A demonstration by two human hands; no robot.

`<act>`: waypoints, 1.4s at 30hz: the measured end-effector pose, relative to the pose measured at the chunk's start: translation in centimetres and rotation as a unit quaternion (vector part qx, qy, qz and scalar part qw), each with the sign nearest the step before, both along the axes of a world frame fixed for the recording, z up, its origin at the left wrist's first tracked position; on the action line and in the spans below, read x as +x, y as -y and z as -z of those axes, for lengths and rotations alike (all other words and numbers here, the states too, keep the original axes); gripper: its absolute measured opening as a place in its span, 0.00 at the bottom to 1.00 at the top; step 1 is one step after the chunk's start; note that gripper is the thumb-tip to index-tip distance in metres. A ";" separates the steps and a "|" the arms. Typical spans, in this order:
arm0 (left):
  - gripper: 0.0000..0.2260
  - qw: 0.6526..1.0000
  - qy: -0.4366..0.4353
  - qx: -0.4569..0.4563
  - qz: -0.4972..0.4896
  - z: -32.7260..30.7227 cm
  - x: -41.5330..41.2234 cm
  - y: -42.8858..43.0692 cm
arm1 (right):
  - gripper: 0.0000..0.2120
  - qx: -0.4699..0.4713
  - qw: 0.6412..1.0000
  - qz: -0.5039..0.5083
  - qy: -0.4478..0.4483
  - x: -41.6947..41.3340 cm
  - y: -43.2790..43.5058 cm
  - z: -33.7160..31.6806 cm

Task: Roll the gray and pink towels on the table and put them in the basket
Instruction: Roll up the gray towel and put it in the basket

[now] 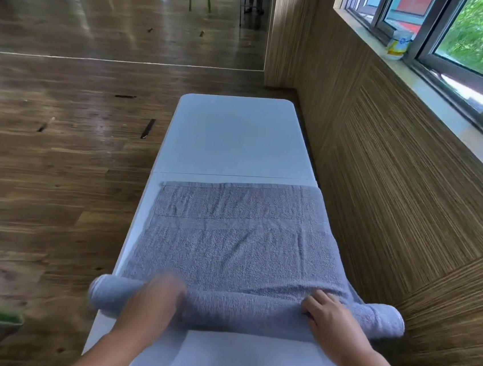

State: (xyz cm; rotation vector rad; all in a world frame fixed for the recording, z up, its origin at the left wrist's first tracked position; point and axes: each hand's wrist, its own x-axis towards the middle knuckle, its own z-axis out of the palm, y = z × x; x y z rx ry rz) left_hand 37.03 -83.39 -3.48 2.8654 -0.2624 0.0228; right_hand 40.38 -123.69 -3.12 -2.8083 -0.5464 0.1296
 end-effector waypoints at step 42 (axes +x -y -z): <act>0.04 0.998 0.050 0.026 0.019 -0.1 1.4 1.1 | 0.05 -0.001 1.000 0.006 -0.006 1.6 -1.0 -0.8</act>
